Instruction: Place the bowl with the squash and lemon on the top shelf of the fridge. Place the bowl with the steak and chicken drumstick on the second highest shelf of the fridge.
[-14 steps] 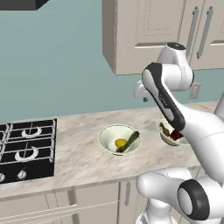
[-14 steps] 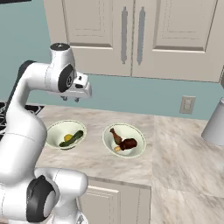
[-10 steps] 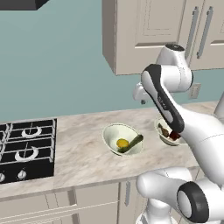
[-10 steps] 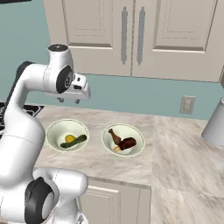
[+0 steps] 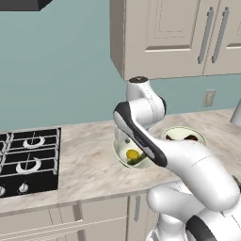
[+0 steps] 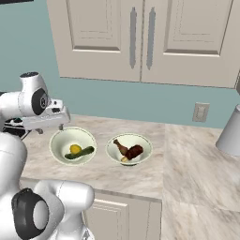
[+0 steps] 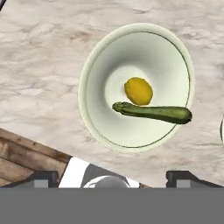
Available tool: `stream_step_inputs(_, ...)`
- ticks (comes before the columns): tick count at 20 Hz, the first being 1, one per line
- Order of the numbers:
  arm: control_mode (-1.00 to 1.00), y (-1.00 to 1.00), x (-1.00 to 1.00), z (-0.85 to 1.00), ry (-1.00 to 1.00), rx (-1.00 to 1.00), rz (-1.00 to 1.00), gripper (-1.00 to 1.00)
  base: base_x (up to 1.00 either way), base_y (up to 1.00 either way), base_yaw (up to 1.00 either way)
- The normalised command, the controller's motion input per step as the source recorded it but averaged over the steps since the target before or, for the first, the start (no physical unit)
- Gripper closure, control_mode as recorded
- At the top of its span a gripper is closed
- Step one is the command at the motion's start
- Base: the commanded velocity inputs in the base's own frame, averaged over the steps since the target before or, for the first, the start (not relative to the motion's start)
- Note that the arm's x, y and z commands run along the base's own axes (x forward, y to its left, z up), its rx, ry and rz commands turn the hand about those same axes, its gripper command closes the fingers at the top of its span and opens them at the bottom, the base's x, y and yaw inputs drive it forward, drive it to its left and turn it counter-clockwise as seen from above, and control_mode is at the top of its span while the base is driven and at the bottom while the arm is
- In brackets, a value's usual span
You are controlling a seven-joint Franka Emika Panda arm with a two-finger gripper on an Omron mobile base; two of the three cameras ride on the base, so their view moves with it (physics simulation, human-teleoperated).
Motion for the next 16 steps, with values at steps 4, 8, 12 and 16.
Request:
stream_step_inputs(4, -1.00, 0.55, 0.32, -0.99, 0.10, -0.22, 0.06, -1.00, 0.00, 0.00, 0.00)
stream_step_inputs(8, -1.00, 0.08, 0.30, -0.54, -0.02, -0.12, 0.03, -1.00, 0.00, 0.00, 0.00)
stream_step_inputs(12, -1.00, 0.00, 0.23, -0.27, -0.05, -0.08, 0.03, -1.00, 0.00, 0.00, 0.00)
stream_step_inputs(16, -1.00, 0.01, 0.19, -0.42, -0.16, -0.08, 0.04, -1.00, 0.00, 0.00, 0.00)
